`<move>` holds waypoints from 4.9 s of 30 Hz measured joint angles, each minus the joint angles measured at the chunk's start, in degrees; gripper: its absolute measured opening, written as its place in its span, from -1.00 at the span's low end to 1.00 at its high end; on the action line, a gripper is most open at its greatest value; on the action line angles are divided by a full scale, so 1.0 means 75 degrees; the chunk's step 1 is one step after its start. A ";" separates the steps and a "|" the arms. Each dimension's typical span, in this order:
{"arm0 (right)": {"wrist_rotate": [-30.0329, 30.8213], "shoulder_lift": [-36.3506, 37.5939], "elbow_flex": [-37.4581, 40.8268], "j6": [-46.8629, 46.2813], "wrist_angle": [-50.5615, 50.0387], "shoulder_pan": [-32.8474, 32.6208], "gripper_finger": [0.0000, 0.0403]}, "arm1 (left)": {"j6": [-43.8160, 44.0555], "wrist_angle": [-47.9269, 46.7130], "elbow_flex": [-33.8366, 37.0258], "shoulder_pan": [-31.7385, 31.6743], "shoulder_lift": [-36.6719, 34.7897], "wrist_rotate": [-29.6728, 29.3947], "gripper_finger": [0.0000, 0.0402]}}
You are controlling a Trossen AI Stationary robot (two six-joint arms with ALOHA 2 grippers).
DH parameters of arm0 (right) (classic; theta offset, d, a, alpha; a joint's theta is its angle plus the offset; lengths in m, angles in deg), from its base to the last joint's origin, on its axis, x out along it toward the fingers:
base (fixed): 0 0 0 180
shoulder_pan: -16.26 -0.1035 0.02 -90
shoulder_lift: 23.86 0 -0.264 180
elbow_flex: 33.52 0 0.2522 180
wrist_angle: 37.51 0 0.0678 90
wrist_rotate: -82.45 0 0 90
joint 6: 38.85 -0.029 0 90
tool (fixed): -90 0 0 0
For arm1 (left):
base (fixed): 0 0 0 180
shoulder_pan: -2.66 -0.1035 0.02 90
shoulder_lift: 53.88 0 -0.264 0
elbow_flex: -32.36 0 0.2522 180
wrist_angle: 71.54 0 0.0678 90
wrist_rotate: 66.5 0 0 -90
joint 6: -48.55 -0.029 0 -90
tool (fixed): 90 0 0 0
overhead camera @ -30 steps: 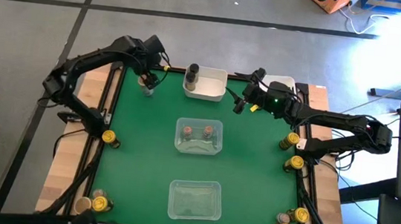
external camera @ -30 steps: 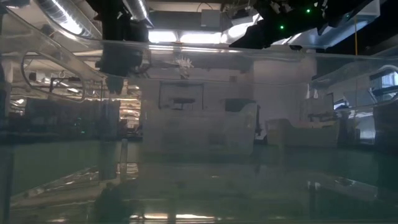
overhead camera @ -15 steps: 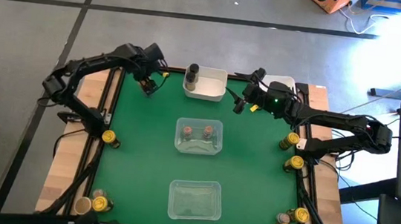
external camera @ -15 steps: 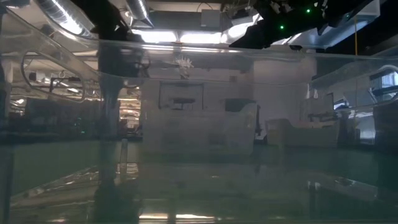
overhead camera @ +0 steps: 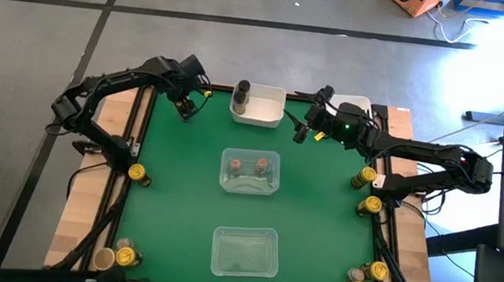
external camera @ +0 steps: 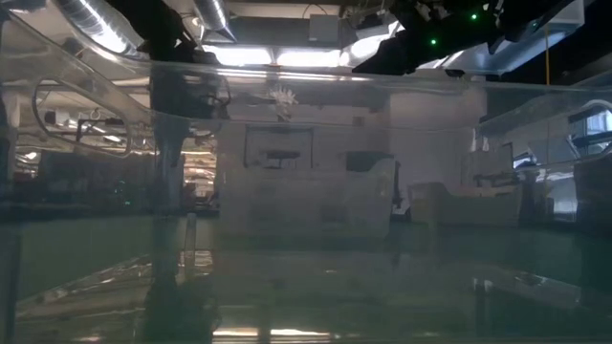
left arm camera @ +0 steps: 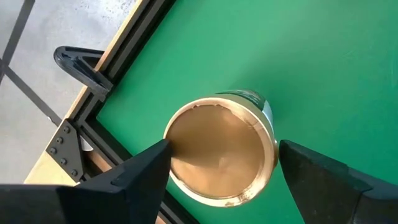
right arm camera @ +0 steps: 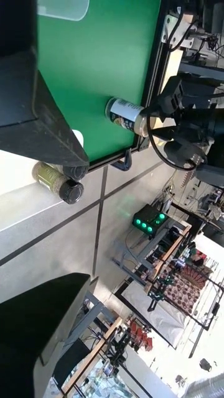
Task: Sort spices by type
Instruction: Put the top left brown seasoning bottle into the top right white bin
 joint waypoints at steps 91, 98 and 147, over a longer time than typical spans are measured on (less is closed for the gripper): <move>-0.0061 0.0000 0.0000 0.0003 0.0058 0.0000 0.47 | 0.0507 0.1217 0.1075 0.0998 -0.0012 0.0379 0.10; -0.0110 0.0000 0.0000 -0.0126 0.0209 0.0003 0.47 | 0.0768 0.1344 0.0727 0.1820 -0.0004 0.0394 0.11; -0.0318 0.0000 0.0000 -0.0210 0.0166 0.0000 0.47 | -0.1002 0.3532 0.0358 0.2644 0.1441 0.1269 0.05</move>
